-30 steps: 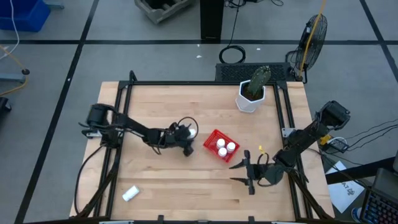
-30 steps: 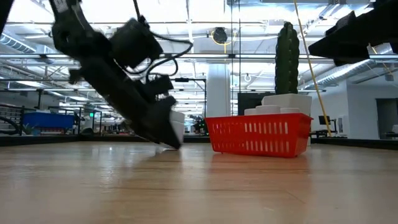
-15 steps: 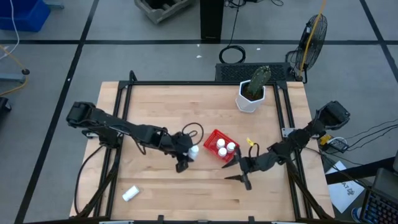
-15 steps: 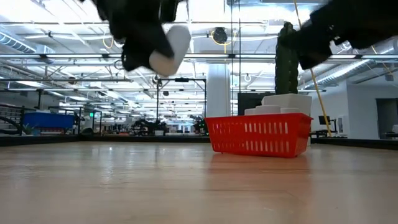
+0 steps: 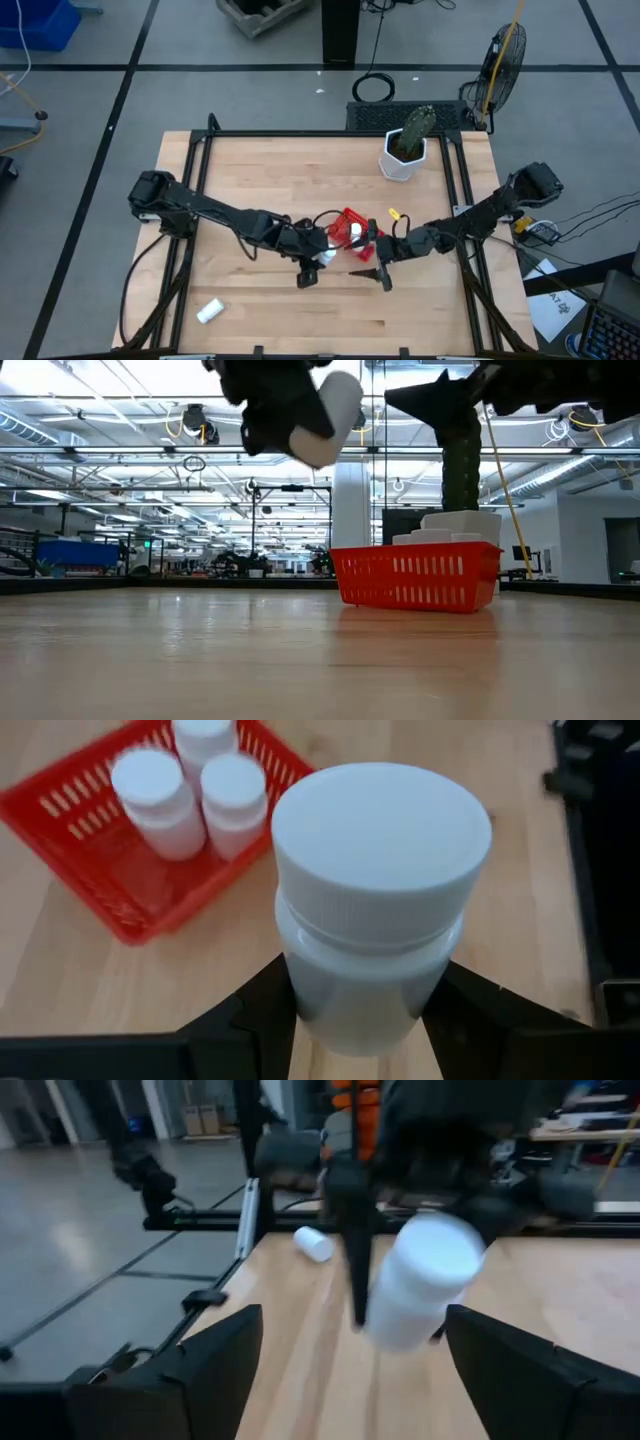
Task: Pick and place pill bottles into a basket
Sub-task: Put the white pill bottle into the red bin
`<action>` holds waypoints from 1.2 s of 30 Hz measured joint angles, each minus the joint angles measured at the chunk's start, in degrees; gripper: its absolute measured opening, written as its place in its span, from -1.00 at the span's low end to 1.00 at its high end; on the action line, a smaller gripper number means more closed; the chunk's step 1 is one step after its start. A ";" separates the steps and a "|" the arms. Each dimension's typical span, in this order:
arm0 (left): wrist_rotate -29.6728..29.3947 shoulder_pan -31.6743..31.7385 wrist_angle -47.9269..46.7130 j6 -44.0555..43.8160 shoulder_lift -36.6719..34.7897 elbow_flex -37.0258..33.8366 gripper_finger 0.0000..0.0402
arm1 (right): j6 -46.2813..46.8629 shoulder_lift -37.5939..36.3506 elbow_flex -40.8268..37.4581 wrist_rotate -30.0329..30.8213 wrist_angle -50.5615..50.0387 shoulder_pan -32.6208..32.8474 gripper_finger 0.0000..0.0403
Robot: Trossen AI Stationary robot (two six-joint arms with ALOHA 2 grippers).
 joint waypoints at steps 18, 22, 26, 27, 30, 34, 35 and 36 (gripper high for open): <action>-1.39 -0.36 6.15 4.58 1.30 -0.02 -0.09 | 7.04 0.86 1.47 -9.08 -0.13 -7.70 0.54; -1.20 0.11 7.36 4.89 1.30 -0.02 -0.09 | 7.06 3.48 4.95 -10.49 -0.70 -7.61 0.53; -1.29 0.33 7.55 5.07 1.30 -0.02 -0.09 | 6.74 5.59 6.67 -10.50 -1.33 -7.61 0.51; -1.31 0.30 7.50 5.08 1.30 -0.02 -0.09 | 6.76 5.83 6.67 -10.48 -1.49 -7.61 0.51; -1.36 -0.01 7.45 5.19 1.30 -0.02 -0.09 | 7.06 5.90 6.69 -10.48 -1.30 -7.90 0.47; -1.36 -0.06 6.99 5.31 1.30 -0.02 -0.09 | 7.50 5.90 6.69 -10.49 -0.66 -7.94 0.38; -1.58 -0.04 7.16 5.47 1.30 -0.02 -0.09 | 7.52 5.90 6.69 -10.50 -0.45 -7.94 0.35; -1.83 -0.04 7.36 5.66 1.30 -0.02 -0.09 | 7.65 5.87 6.69 -10.50 -0.38 -7.94 0.31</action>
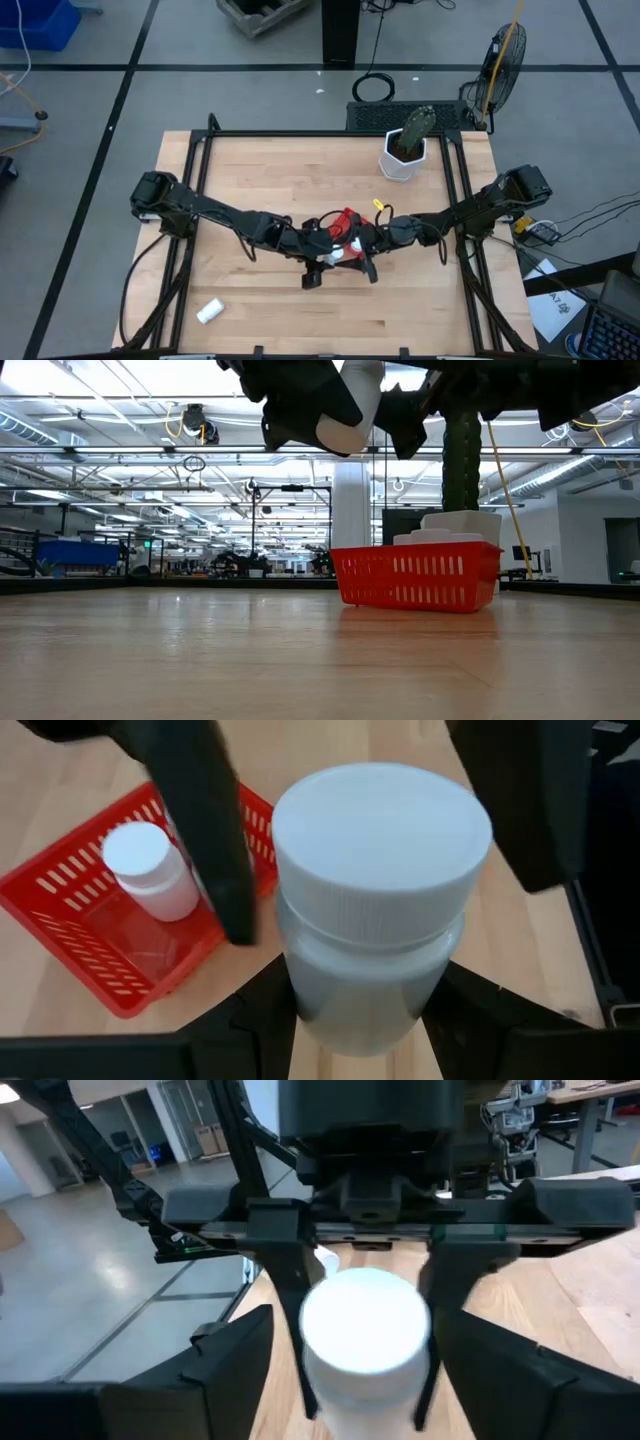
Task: Pick and place pill bottles into a basket
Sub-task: Put the white pill bottle into the red bin
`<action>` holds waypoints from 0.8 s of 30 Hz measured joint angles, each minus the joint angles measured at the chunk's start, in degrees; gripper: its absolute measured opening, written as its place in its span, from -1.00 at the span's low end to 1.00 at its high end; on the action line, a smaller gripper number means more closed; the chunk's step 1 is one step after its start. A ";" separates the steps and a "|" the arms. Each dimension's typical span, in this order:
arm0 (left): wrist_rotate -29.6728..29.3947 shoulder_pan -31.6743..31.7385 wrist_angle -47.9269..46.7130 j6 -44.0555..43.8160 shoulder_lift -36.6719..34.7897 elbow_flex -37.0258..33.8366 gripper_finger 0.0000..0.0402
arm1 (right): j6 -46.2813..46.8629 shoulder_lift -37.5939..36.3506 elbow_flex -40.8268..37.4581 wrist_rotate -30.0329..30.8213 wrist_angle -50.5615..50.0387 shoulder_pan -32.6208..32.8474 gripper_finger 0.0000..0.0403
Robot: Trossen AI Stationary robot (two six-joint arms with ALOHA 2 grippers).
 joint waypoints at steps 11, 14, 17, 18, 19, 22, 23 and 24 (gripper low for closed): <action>1.24 0.44 1.30 -0.24 0.00 -0.02 -0.10 | 0.99 -0.01 0.00 -4.02 0.69 -1.36 -0.21; 1.09 0.44 1.32 -0.42 0.00 -0.02 -0.10 | 0.79 -0.01 0.00 -4.47 0.83 -1.55 -0.26; 0.00 0.42 1.28 -0.46 0.00 -0.02 -0.05 | 0.81 -0.01 0.00 -5.00 0.81 -1.62 -0.26; -0.47 0.41 1.31 -0.36 0.00 -0.02 0.00 | 0.87 -0.01 0.02 -4.93 0.71 -1.62 -0.26; -0.98 0.38 1.31 0.17 0.00 -0.02 0.06 | 1.29 -0.03 0.06 -4.84 0.30 -1.64 -0.26; -2.29 0.37 0.30 1.82 0.00 -0.02 0.28 | 1.75 -0.03 0.07 -4.76 -0.45 -1.68 -0.26; -2.94 0.37 -0.36 2.11 0.00 0.00 0.35 | 1.70 -0.03 0.07 -4.67 -0.62 -1.68 -0.26; -3.95 0.37 -1.33 2.13 -0.04 0.00 0.42 | 1.66 -0.03 0.07 -4.59 -0.90 -1.68 -0.26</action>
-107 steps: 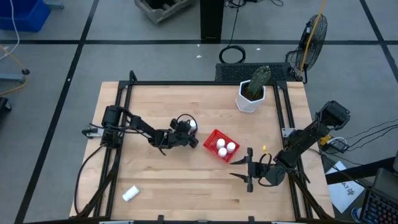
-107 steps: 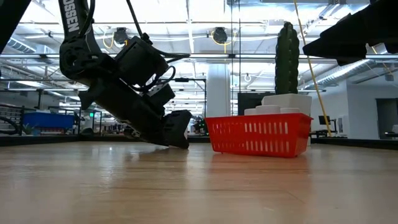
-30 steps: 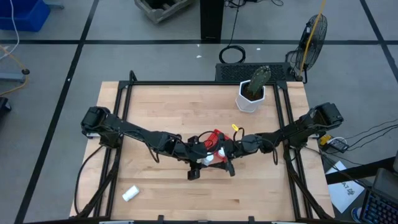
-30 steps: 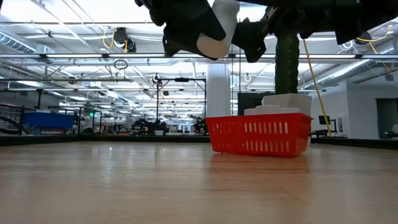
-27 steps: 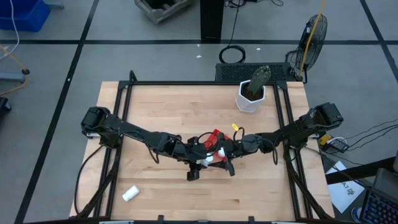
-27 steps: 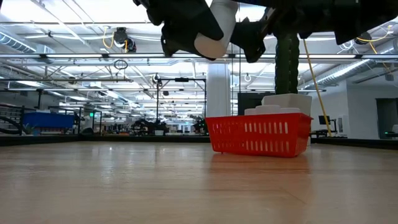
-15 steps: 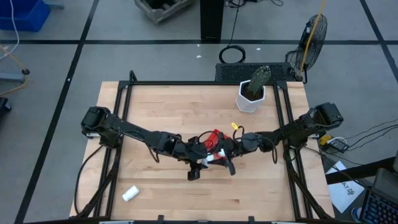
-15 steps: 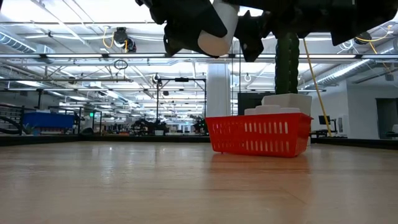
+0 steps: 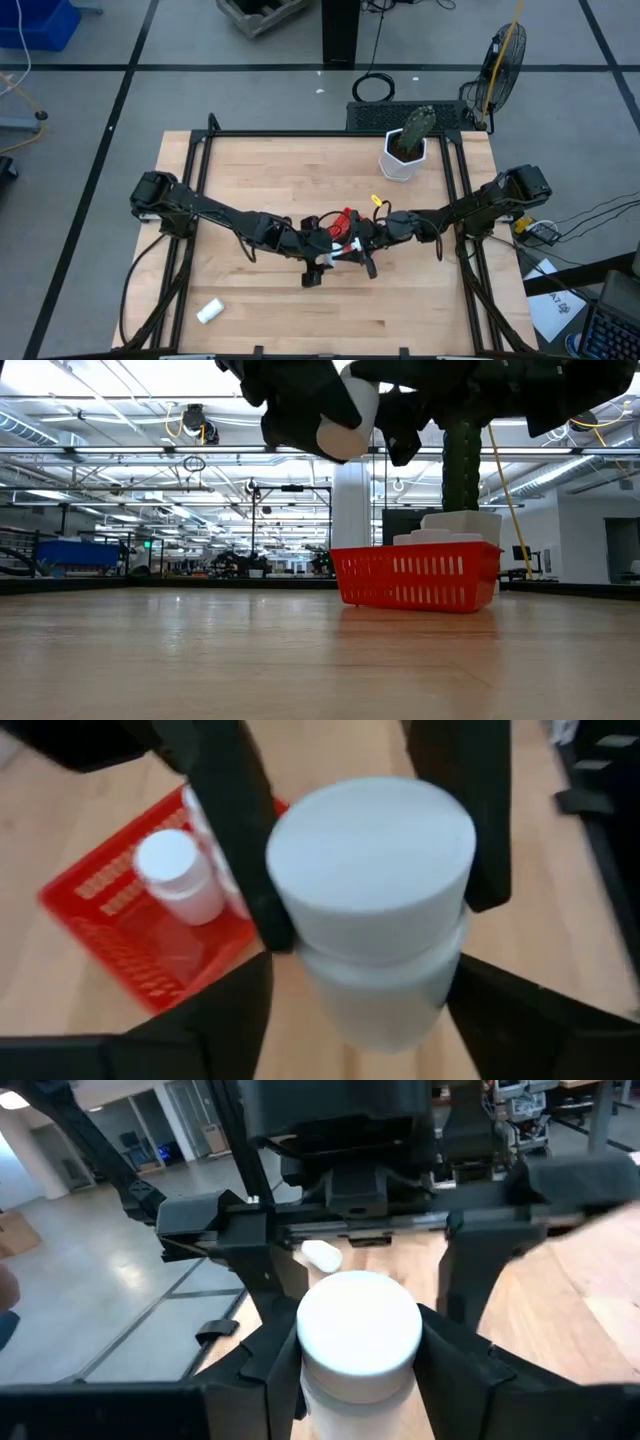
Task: Pick and place pill bottles into a basket
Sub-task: Put the white pill bottle into the red bin
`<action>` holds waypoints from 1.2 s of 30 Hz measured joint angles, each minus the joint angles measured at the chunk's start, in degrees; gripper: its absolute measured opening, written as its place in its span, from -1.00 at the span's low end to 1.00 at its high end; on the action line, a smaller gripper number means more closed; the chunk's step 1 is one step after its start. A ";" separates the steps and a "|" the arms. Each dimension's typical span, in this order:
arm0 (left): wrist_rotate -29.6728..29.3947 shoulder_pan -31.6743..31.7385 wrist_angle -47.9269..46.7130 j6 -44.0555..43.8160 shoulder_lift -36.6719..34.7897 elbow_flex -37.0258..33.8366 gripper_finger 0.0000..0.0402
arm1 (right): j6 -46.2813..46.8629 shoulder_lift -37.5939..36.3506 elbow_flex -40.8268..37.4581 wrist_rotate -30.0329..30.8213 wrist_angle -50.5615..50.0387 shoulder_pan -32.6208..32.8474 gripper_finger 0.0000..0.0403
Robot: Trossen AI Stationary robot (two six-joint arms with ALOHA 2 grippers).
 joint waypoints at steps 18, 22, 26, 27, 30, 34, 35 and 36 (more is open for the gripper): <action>-12.07 -0.44 -11.59 -0.75 -1.64 -0.01 0.95 | -2.83 -0.24 -0.07 10.88 -12.10 -2.17 -0.26; -12.18 -1.41 -10.82 0.01 -2.08 0.02 0.95 | -4.24 -0.26 -0.07 16.73 -15.46 -2.87 -0.26; -12.50 -1.82 -11.00 0.05 -2.29 0.00 0.95 | -5.88 -0.24 -0.59 18.62 -14.66 -2.84 -0.26; -12.53 -1.88 -11.00 0.03 -2.32 0.00 0.95 | -5.94 -0.25 -0.57 18.74 -14.67 -3.06 -0.26; -12.53 -1.90 -11.00 -0.02 -2.32 0.00 0.95 | -6.86 -0.26 -0.57 20.58 -15.98 -3.97 -0.26; -12.57 -1.88 -10.94 -0.02 -2.32 0.00 0.95 | -6.95 -0.26 -0.57 21.15 -17.26 -5.39 -0.26; -12.57 -1.88 -10.95 -0.01 -2.32 0.00 0.95 | -6.68 -0.26 -0.58 21.10 -17.89 -5.52 -0.26; -12.57 -1.88 -10.93 0.01 -2.32 0.00 0.95 | -6.37 -0.26 -0.59 21.10 -18.47 -5.55 -0.26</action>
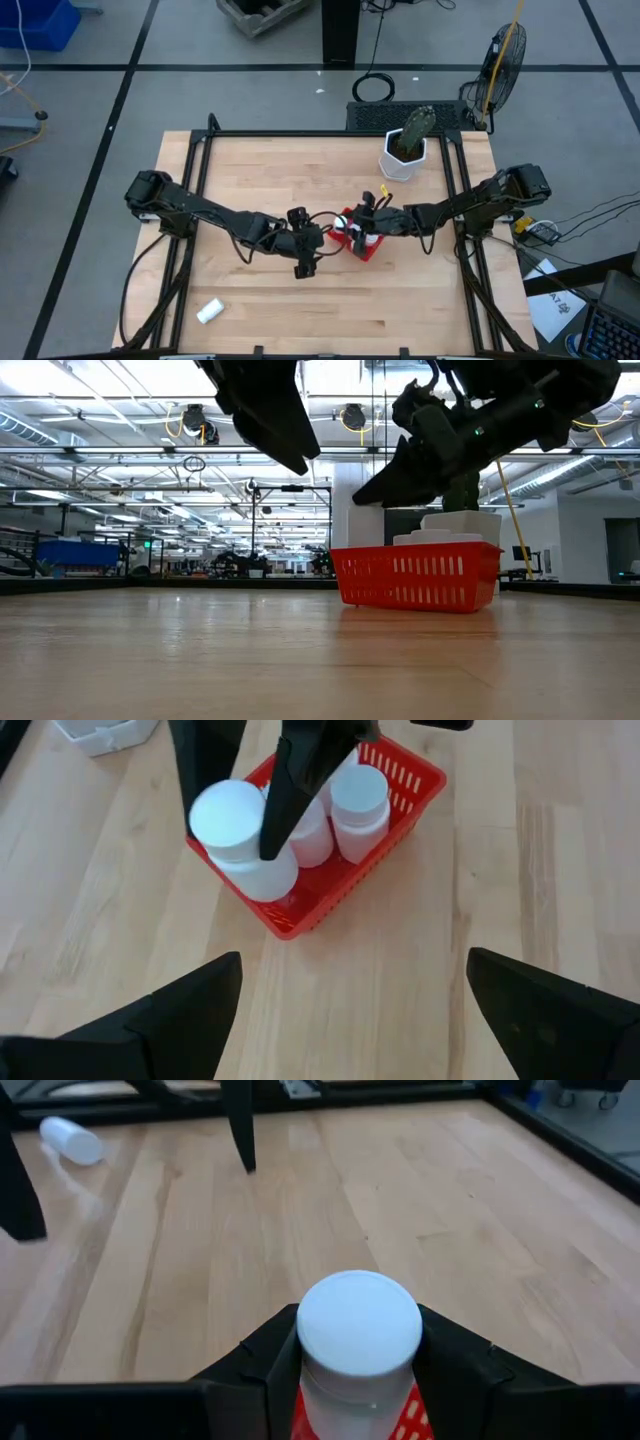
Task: Pick and place pill bottles into a basket
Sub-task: Put the white pill bottle into the red bin
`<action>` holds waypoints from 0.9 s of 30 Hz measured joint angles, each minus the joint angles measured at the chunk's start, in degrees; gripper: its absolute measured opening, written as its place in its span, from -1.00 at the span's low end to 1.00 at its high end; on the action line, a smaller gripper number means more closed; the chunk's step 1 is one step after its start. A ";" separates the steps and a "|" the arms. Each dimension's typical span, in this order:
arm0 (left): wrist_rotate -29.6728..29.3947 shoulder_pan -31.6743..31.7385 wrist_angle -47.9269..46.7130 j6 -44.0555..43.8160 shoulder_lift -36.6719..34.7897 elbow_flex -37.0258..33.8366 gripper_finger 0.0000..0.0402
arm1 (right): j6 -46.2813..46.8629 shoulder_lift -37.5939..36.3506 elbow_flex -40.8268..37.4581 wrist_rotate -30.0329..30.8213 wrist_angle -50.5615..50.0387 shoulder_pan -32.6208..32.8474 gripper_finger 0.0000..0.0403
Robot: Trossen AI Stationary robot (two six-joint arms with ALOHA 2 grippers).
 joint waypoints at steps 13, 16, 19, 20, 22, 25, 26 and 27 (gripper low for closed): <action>0.00 0.00 0.08 -0.04 0.00 0.00 0.95 | 2.18 0.02 -2.90 0.08 -0.06 0.33 -0.26; 0.00 0.00 0.13 -0.09 0.00 0.00 0.95 | 2.18 0.02 -4.73 0.12 3.71 0.17 -0.26; 0.00 0.00 0.13 -0.40 0.00 0.00 0.95 | 2.20 0.02 -5.82 0.12 4.73 -0.25 -0.26; 0.00 0.00 0.13 -0.48 0.00 0.00 0.95 | 2.30 0.02 -6.00 0.12 4.72 -0.34 -0.25; 0.00 0.00 0.11 -0.48 0.00 0.00 0.95 | 2.44 0.02 -6.12 0.17 4.72 -0.58 -0.25; 0.00 0.00 0.11 -0.50 0.00 0.00 0.95 | 2.42 0.02 -6.14 0.16 4.26 -0.66 -0.26; 0.00 0.00 0.11 -0.49 0.00 0.00 0.95 | 2.34 0.02 -6.14 0.16 4.16 -0.68 -0.26; 0.00 0.00 0.10 -0.50 0.00 0.00 0.95 | 2.16 0.02 -6.14 0.19 4.00 -0.68 -0.26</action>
